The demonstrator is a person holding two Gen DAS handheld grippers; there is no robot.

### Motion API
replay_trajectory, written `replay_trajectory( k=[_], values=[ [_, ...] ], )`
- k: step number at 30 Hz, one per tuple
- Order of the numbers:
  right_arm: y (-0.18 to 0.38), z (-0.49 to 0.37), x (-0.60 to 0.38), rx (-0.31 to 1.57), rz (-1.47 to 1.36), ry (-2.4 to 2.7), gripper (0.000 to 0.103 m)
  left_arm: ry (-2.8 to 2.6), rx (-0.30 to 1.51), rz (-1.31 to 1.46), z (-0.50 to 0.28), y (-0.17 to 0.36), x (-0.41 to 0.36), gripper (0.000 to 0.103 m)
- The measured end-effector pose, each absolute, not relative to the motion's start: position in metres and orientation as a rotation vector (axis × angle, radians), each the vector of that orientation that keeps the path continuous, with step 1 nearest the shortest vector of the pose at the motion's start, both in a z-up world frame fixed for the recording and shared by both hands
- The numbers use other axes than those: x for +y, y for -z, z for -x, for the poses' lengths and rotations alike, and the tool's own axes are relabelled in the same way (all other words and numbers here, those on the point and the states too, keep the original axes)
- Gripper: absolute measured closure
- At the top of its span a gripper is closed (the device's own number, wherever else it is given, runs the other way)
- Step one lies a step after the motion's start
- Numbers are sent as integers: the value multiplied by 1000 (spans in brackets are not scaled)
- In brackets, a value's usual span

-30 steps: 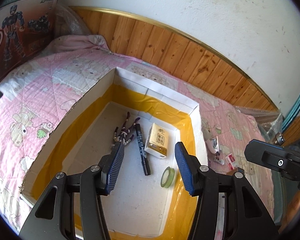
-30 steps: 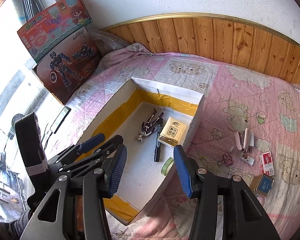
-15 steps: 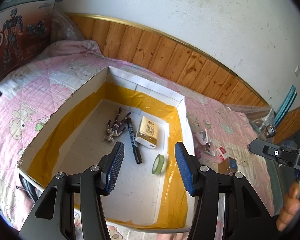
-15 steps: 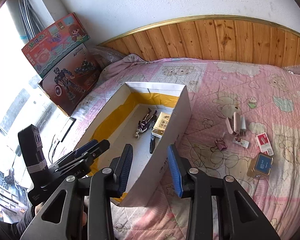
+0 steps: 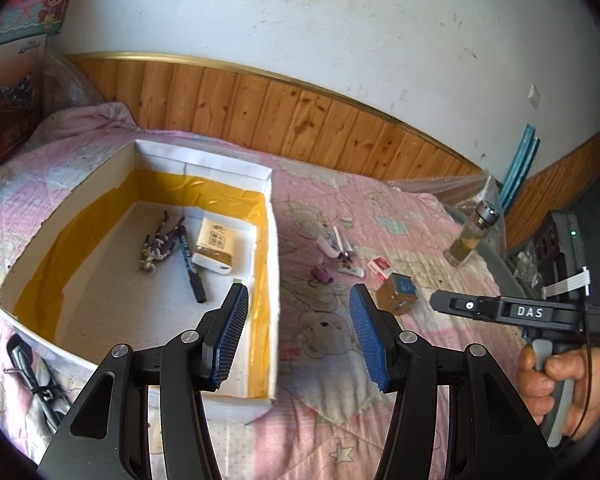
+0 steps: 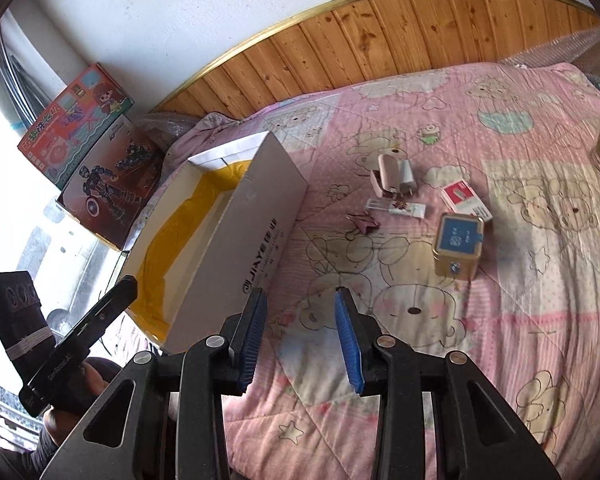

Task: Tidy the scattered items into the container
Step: 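Reach the left gripper toward the pink binder clip while the right gripper reaches the gold tin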

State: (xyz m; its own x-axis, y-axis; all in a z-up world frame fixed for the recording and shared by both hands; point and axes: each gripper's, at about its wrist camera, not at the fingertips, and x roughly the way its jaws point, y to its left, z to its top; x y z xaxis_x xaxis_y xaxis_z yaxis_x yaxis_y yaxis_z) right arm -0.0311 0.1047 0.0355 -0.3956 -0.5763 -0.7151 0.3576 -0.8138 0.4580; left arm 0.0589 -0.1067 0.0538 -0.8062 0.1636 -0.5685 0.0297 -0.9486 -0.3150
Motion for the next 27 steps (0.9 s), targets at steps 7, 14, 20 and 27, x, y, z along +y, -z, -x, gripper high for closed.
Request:
replay_trajectory(
  k=[7,14,20,27],
  values=[
    [-7,36,140,-395,-1320,2238,66,-2776,-432,994,-48,-52,-64,47],
    [9,50,167,-402,-1354,2320,66,-2664,-507,1100,-15,-38,-34,47],
    [27,63,169,-343,-1386,2368,56,-2642,-581,1302,42,-13,-26,47],
    [34,85,157,-276,-1359,2453,31,-2641,-617,1479,114,32,-33,47]
  ],
)
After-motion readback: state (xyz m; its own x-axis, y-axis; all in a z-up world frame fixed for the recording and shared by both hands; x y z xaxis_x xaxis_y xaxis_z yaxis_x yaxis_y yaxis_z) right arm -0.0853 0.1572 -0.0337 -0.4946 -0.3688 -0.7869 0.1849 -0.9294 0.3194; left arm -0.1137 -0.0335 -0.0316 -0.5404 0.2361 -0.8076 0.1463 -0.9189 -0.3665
